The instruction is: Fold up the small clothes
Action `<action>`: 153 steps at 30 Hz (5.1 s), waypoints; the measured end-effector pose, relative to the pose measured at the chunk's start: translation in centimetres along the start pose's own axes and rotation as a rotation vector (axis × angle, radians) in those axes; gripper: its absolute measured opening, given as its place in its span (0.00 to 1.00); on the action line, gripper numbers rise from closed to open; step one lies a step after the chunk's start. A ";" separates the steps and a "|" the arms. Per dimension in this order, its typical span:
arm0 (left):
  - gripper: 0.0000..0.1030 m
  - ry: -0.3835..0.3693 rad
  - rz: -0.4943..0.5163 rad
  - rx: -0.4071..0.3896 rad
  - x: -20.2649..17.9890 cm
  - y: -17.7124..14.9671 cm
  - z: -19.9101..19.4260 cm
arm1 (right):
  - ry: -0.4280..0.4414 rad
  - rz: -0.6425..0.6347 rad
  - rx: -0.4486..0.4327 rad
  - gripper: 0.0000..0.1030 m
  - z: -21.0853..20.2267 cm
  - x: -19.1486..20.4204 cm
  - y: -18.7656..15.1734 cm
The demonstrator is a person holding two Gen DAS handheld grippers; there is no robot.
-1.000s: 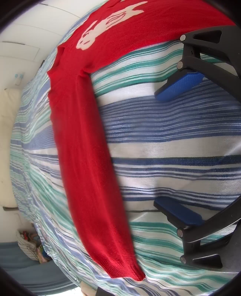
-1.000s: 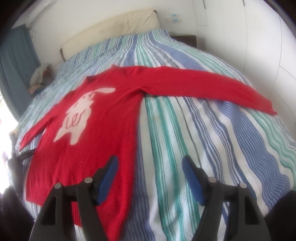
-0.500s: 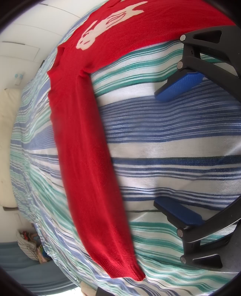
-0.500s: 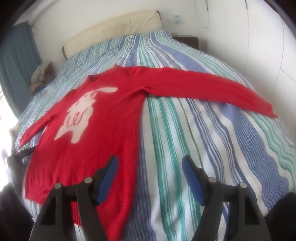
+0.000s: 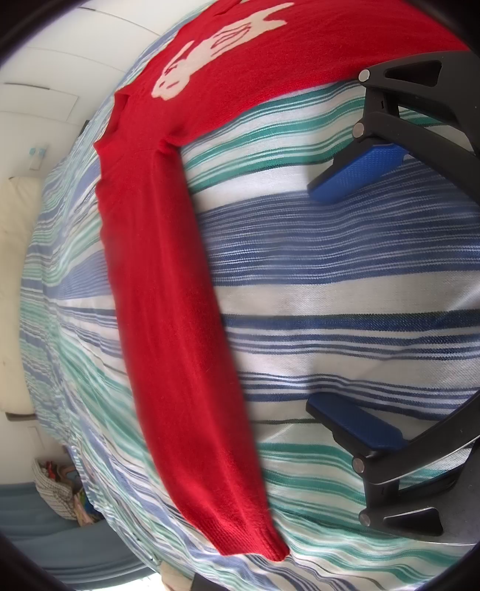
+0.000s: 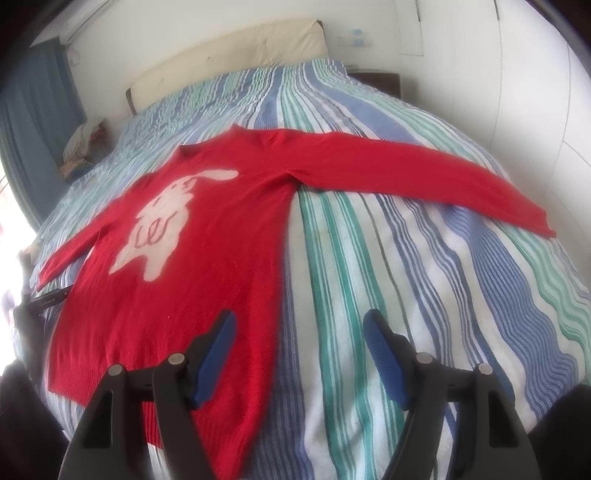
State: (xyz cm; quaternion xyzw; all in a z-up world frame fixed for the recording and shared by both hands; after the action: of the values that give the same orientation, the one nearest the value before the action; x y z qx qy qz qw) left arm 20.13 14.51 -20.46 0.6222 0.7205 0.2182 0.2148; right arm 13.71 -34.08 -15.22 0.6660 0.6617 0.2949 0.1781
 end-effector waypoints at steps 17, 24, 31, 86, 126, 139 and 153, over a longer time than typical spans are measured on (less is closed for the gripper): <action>1.00 0.000 0.000 0.000 0.0 0.0 0.0 | 0.001 -0.005 0.007 0.68 0.2 0.1 -0.1; 1.00 0.000 0.000 0.000 0.0 0.0 0.0 | 0.002 -0.007 0.007 0.68 0.2 0.2 -0.1; 1.00 0.000 0.000 0.000 0.0 0.0 0.0 | -0.002 -0.001 0.008 0.68 0.3 0.1 -0.1; 0.99 -0.095 -0.133 0.058 -1.4 -0.3 -4.3 | 0.042 0.178 -0.031 0.69 -0.8 -3.4 1.2; 0.99 -0.117 -0.309 -0.136 -0.5 -3.0 -9.6 | 0.263 0.643 -0.256 0.05 -2.9 -19.8 22.2; 0.99 -0.095 -0.338 -0.156 1.3 -2.9 -9.9 | 0.546 0.085 -0.043 0.05 4.4 16.9 28.5; 0.99 -0.062 -0.304 -0.101 0.7 -3.3 -7.9 | 0.530 0.082 0.158 0.62 8.8 13.4 18.7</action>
State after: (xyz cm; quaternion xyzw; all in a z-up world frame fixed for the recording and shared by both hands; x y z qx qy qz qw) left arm 12.75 14.39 -15.99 0.5010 0.7873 0.2000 0.2985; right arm 33.08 -20.71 -8.09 0.6035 0.6788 0.4132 -0.0660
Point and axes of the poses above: each gripper's, at about its wrist camera, not at the fingertips, and z roughly the way its jaws point, x to its left, y to its top, the point moved 9 cm from there along z, roughly the way its jaws point, and after that the axes turned 1 degree about -y, right-handed, at the moved point
